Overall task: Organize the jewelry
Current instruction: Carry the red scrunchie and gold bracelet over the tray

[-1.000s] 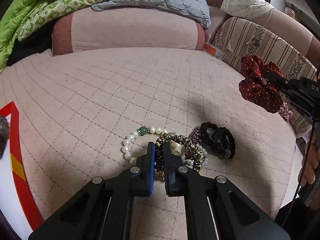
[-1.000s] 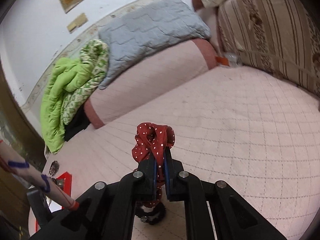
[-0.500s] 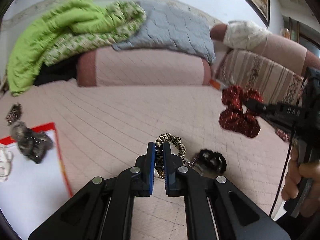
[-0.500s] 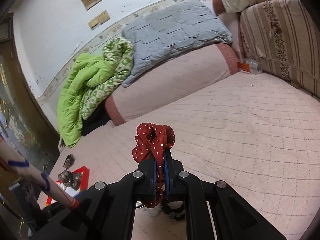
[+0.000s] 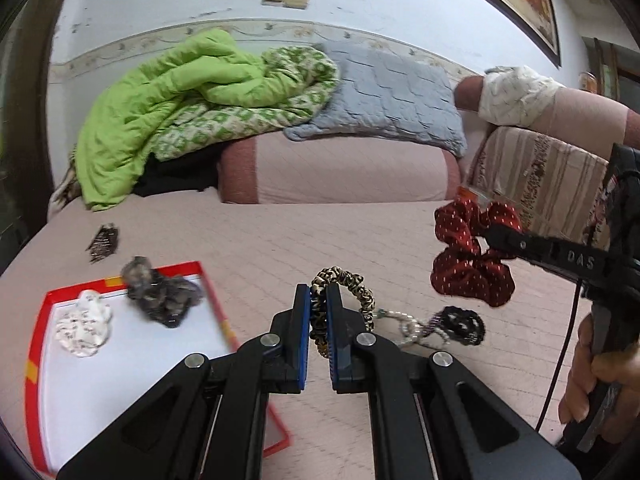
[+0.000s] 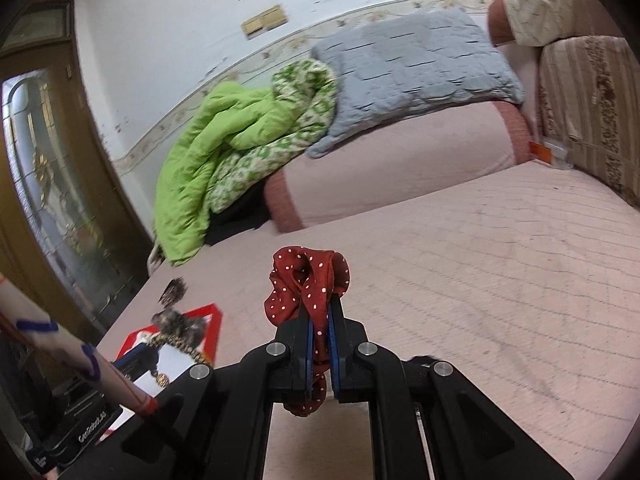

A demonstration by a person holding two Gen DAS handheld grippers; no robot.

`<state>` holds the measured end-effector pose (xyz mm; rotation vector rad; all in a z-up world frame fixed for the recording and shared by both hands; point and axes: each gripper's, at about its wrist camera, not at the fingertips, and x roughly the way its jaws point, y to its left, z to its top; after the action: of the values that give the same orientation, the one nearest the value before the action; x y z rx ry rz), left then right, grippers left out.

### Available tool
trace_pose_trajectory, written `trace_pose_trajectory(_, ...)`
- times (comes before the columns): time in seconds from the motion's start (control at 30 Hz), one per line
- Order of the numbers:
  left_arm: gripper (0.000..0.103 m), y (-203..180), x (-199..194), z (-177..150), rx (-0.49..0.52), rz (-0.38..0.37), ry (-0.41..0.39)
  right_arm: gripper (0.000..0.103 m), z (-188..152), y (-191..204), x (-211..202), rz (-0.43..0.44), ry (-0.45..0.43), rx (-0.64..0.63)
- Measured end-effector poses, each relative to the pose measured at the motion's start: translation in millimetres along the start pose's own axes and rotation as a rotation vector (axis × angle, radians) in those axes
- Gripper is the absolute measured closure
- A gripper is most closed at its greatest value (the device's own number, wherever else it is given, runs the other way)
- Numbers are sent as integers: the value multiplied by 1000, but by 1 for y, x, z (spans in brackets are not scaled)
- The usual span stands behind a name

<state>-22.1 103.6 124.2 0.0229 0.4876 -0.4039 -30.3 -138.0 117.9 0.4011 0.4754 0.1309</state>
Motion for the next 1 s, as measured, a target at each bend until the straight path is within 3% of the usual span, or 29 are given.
trace_pose_trajectory(0.6, 96, 106, -33, -13, -140, 151, 16, 96, -31, 99, 45, 172, 120, -119)
trace_pose_trajectory(0.8, 96, 133, -30, -19, -153, 225, 53, 96, -45, 127, 60, 208, 169, -158)
trace_pose_trajectory(1.0, 96, 147, -26, -24, -181, 246, 82, 96, -52, 140, 79, 249, 236, -136)
